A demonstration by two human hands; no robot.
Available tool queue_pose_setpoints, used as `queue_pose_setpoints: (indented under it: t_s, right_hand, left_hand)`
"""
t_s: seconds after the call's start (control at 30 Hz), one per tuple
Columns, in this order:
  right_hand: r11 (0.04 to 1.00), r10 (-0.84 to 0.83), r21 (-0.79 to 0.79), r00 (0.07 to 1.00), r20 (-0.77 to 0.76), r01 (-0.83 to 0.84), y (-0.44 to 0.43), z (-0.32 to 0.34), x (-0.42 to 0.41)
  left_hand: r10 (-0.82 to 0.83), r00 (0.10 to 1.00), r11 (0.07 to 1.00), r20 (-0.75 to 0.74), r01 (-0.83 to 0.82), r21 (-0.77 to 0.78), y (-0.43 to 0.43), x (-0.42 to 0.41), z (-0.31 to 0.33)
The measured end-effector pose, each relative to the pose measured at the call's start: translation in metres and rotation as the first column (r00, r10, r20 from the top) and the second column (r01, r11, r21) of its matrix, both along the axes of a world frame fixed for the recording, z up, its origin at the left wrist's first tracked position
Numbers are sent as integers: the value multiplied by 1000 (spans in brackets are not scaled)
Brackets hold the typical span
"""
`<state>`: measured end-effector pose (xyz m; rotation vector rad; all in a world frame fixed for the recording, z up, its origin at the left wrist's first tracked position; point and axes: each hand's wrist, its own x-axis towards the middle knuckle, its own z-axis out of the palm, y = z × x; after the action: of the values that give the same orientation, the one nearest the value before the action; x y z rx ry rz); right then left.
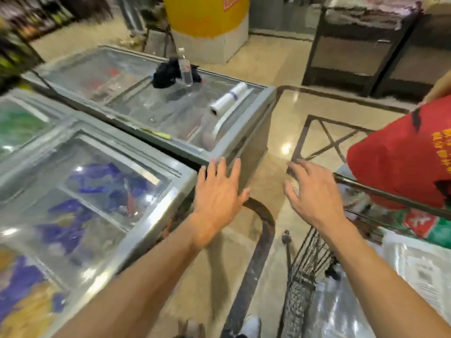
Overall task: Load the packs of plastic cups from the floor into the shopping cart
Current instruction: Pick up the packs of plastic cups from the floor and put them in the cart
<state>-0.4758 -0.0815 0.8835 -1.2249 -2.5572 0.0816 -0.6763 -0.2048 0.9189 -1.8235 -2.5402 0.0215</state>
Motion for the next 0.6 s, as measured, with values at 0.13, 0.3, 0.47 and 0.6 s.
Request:
queue_pose_setpoints:
  t_s: [0.13, 0.3, 0.47, 0.6]
  right_hand:
    - [973, 229, 40, 973, -19, -228, -59, 26, -102]
    - [867, 498, 64, 865, -65, -495, -153, 48, -223]
    - [727, 687, 47, 724, -59, -685, -266, 54, -321]
    - [582, 813, 48, 581, -35, -812, -371, 47, -381]
  left_hand:
    - [215, 976, 975, -33, -213, 68, -101, -88, 20]
    - [477, 878, 878, -37, -475, 56, -239, -178, 21]
    - [672, 741, 740, -8, -671, 47, -392, -223, 17]
    - [791, 610, 604, 49, -791, 96, -511, -233, 14]
